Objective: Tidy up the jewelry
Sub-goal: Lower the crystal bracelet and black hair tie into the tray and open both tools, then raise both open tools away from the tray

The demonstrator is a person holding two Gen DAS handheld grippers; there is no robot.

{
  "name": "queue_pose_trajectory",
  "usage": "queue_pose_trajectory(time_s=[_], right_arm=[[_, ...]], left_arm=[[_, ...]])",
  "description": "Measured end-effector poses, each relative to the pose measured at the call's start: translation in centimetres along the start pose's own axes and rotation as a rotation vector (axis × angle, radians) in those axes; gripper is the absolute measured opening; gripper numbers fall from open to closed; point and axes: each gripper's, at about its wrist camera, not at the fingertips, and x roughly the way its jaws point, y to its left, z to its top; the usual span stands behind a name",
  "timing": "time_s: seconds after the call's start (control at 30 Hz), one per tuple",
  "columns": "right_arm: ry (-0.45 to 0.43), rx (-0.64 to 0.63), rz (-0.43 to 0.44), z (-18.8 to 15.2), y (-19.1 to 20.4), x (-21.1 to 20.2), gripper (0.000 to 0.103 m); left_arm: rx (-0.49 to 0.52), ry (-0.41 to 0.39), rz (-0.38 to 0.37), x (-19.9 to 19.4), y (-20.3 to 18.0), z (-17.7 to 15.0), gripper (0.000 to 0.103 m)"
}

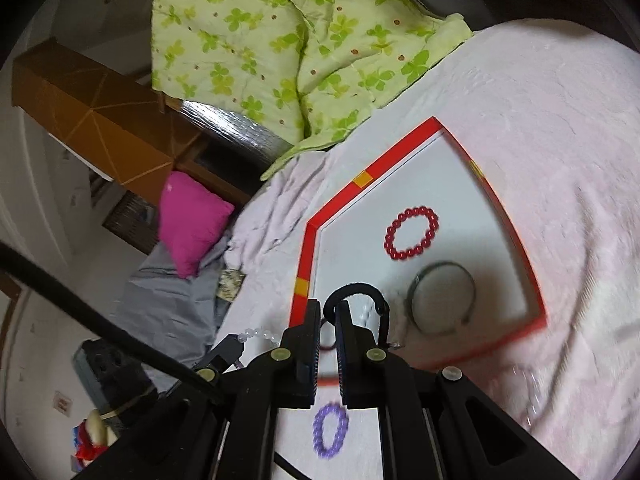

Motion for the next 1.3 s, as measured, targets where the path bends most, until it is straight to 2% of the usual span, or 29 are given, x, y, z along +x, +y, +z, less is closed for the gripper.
queue_pose_trajectory(time_s=[0.2,0.47,0.63,0.77,0.8,0.83,0.9,1.0,1.13,1.23,1.27,1.3], right_arm=[[0.013,0.005,-0.034,2.8,1.3,5.0,0.009],[0.077,0.054,-0.131,5.0,0.6,12.1,0.009],[0.105,0.082,-0.171,5.5,-0.3,14.4,0.009],[0.087,0.091,-0.18,5.7,-0.6,14.4,0.011],[0.079,0.094,-0.18,5.8,-0.6,14.1,0.011],[0.074,0.096,-0.181,5.8,-0.5,13.7,0.011],[0.063,0.093,-0.184,5.9,-0.4,12.9,0.011],[0.048,0.065,-0.202,5.9,-0.1,11.0,0.011],[0.018,0.03,-0.231,5.6,-0.1,7.8,0.011],[-0.009,0.031,-0.246,5.4,-0.4,5.3,0.014],[-0.023,0.04,-0.249,5.4,-0.6,4.3,0.023],[-0.032,0.047,-0.25,5.3,-0.8,3.6,0.038]], left_arm=[[0.01,0.037,0.063,3.3,1.0,1.3,0.008],[-0.054,0.08,0.138,6.9,4.6,2.5,0.008],[-0.047,0.114,0.161,8.4,5.2,2.4,0.008],[-0.028,0.142,0.2,8.8,5.1,2.0,0.01],[-0.022,0.147,0.206,8.8,5.0,2.0,0.016],[-0.017,0.154,0.218,8.8,4.8,1.8,0.03],[-0.009,0.15,0.245,8.5,4.5,1.7,0.049],[0.003,0.138,0.267,7.6,3.9,1.6,0.053],[0.023,0.108,0.336,5.8,2.9,1.0,0.068],[0.046,0.112,0.388,4.8,1.9,0.1,0.069],[0.056,0.115,0.404,4.4,1.5,-0.4,0.069],[0.064,0.116,0.416,4.1,1.2,-0.7,0.07]])
